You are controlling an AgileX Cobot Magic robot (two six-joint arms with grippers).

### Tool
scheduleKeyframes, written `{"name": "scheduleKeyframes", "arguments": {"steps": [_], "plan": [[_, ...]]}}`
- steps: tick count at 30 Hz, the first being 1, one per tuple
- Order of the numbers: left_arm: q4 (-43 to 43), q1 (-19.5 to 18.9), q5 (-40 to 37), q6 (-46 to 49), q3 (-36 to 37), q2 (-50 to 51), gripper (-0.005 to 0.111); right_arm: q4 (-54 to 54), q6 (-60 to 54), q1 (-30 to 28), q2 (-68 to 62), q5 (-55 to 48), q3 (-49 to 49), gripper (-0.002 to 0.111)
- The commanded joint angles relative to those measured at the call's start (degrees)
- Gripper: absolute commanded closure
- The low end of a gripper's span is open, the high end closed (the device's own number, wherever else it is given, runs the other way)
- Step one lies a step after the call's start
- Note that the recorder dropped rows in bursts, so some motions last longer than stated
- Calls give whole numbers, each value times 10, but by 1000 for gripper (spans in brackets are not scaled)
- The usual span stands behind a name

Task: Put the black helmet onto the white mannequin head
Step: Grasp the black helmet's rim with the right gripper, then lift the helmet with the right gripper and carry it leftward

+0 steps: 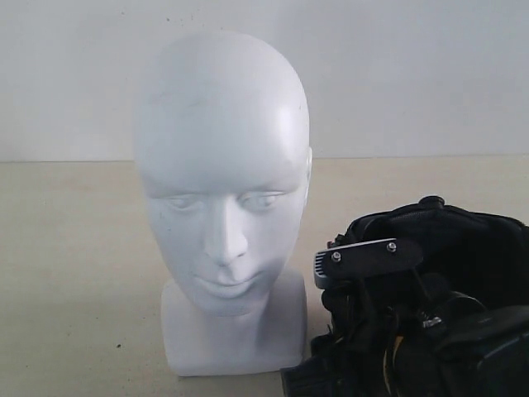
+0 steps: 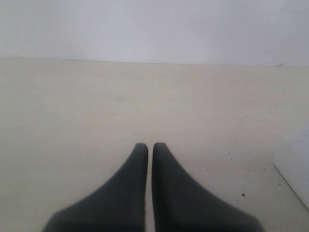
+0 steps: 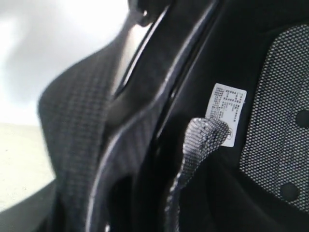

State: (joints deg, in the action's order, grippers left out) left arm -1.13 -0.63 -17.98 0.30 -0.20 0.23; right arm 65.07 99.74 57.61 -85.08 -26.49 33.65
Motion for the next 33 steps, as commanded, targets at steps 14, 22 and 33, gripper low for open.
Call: {"name": "scheduleKeyframes", "arguments": {"steps": [14,22,33], "plan": [[1,-2,2,2,2,-2,102,-93,-9,0,62,-10,-2,108],[1,-2,2,2,2,-2,102,-110,-37,0,273,-71,-2,108],[1,-2,2,2,2,-2,102,-72,-38,0,461,-111,37,108]]}}
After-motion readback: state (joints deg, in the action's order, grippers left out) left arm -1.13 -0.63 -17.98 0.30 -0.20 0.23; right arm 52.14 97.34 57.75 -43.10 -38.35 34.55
